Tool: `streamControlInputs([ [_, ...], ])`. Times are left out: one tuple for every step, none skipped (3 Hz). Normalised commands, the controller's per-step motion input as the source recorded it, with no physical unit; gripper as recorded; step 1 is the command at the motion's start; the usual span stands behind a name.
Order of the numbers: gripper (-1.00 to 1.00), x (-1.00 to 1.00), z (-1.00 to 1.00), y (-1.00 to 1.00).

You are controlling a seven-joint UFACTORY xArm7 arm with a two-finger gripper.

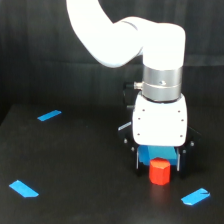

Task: Pick up the red object from the table

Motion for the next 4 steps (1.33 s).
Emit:
streamControlInputs([
  [0.42, 0.07, 0.18, -0.08],
  [0.47, 0.03, 0.21, -0.12],
  [-0.83, 0.03, -0.10, -0.17],
  [-0.99, 0.01, -0.09, -0.06],
])
